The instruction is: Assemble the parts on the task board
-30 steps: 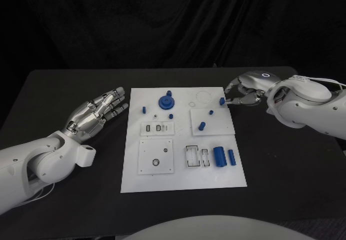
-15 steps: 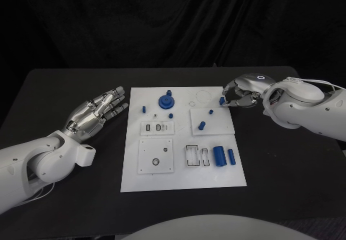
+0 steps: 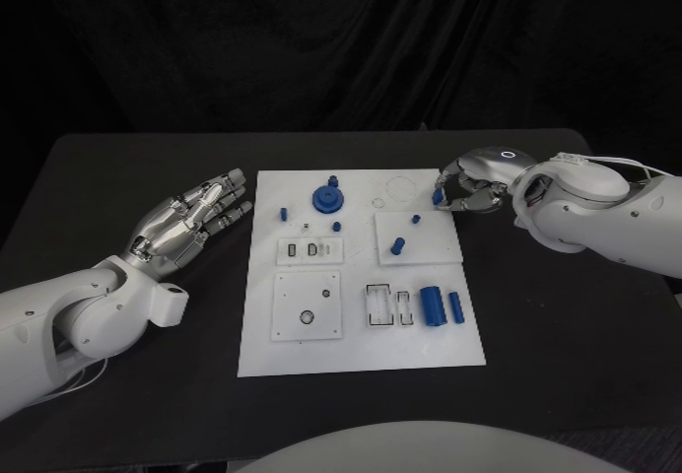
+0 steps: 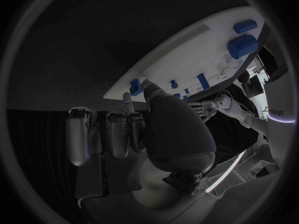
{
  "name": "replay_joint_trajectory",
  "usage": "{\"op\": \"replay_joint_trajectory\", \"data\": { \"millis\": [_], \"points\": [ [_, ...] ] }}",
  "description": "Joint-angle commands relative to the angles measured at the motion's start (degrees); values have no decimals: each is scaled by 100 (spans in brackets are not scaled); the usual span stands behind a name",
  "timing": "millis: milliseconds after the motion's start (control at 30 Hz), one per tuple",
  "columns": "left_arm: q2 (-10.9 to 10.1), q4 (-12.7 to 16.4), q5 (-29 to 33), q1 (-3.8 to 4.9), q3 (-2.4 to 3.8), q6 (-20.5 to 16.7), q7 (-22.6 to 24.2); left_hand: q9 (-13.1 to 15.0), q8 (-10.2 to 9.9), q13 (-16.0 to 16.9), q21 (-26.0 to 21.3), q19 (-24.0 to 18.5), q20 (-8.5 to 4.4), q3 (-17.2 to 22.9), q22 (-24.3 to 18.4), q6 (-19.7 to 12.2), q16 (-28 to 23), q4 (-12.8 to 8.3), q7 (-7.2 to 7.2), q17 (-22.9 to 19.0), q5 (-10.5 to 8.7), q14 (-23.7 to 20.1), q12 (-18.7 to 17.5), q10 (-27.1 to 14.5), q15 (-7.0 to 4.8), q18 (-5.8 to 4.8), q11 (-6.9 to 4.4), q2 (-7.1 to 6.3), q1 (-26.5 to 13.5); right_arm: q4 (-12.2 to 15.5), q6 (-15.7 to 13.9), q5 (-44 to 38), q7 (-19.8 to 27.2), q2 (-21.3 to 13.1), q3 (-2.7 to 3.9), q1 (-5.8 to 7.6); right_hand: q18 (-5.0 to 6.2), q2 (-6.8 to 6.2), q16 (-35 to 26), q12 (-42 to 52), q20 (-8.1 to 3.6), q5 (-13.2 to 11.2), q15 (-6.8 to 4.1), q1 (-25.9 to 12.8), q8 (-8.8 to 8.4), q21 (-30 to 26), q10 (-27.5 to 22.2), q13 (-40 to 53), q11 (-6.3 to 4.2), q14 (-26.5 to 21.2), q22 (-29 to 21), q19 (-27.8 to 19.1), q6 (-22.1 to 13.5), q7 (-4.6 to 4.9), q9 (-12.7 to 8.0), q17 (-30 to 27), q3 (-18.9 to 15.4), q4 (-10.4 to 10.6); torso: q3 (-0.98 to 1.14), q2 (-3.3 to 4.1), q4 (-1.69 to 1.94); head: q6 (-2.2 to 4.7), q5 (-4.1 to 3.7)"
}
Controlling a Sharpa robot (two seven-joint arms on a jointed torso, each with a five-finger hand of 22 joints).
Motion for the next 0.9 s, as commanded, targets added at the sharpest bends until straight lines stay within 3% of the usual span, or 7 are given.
{"op": "replay_joint_trajectory", "data": {
  "millis": [33, 300, 533, 733, 900],
  "points": [
    [14, 2, 0, -9, 4, 92, 584, 7, 14, 0, -9, 9, 30, 38, 7, -2, 0, 11, 48, -4, 21, 1, 20, -14, 33, 90, 37, -18, 57, -25, 69, -17, -83, 26, 3, -25, 46, 12, 16, 15, 12, 68, 27, 74, 21, -32, 602, 1509, 53, 606, 1297, 343, 28, 7, 5, 1509, 26, -26, 4, 2, 0, -3, 2],
    [12, -5, 0, -13, 4, 103, 571, 6, 12, -1, -9, 10, 32, 45, 7, -10, 1, 12, 46, -3, 22, 1, 15, -16, 36, 90, 40, -17, 58, -61, 38, -17, -41, 101, 3, -42, 50, 21, 16, 15, 13, 158, 27, 120, 31, -48, 602, 1509, 54, 606, 1291, 335, 43, 7, 8, 1509, 44, -56, -2, 0, -12, -15, 14],
    [18, -9, 0, -17, 4, 115, 548, 6, 12, -1, -9, 10, 32, 45, 7, -10, 1, 12, 46, -3, 22, 1, 15, -16, 36, 90, 40, -17, 58, -94, -50, -17, 36, 144, 3, -50, 51, 44, 16, 15, 9, 357, 20, 161, 133, -57, 602, 1509, 45, 606, 1292, 334, 206, -4, 61, 1509, 69, -89, 7, 3, 3, -30, -2],
    [20, 2, 0, -20, 4, 131, 518, 2, 7, -3, -10, 8, 36, 55, 6, -36, -4, 13, 45, -5, 22, -3, 4, -22, 42, 90, 46, -16, 58, -111, -94, -17, 73, 159, 4, -53, 54, 129, 16, 15, -34, 612, -30, 281, 453, -73, 602, 1509, -23, 606, 1293, 332, 631, -87, 299, 1509, 140, -212, 1, 2, 2, -38, -4],
    [19, -1, 0, -23, 4, 135, 502, 1, 5, -3, -10, 9, 39, 63, 6, -44, -4, 14, 43, -6, 23, -4, 2, -24, 46, 90, 53, -15, 59, -113, -115, -17, 72, 163, 4, -54, 57, 170, 16, 15, -58, 728, -55, 364, 596, -89, 602, 1509, -47, 606, 1291, 325, 753, -116, 448, 1509, 182, -312, -3, 0, -8, -43, 10]
  ]
}}
